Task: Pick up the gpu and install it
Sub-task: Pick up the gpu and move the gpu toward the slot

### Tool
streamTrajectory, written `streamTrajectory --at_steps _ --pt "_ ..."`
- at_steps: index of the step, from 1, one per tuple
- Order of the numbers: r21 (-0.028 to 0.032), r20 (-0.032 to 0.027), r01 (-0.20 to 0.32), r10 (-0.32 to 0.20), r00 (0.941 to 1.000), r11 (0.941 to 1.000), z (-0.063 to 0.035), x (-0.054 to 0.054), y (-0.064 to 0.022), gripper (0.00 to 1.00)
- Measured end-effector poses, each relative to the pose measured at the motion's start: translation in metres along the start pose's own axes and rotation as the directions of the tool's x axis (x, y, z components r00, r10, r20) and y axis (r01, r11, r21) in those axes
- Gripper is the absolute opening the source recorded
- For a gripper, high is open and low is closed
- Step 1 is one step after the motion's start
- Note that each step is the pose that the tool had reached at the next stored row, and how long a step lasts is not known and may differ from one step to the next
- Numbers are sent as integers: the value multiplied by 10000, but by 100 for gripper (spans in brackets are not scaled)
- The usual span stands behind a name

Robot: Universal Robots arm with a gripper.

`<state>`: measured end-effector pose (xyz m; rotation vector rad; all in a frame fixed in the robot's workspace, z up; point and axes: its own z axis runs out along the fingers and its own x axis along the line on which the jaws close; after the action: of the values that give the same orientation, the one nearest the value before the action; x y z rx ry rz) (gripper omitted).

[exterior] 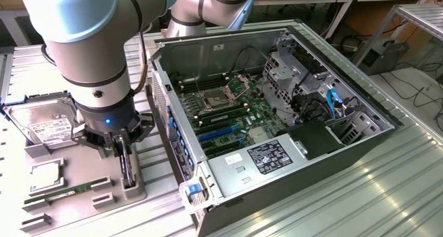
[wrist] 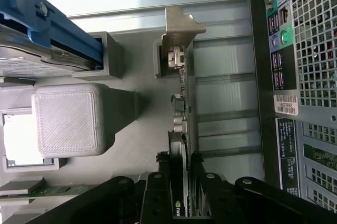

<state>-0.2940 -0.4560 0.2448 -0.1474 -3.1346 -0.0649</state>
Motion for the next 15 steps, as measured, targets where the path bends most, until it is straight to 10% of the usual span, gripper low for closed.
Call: streamTrajectory --at_steps 15 --pt "2 -12 770 -770 9970 9970 -24 -1 1 26"
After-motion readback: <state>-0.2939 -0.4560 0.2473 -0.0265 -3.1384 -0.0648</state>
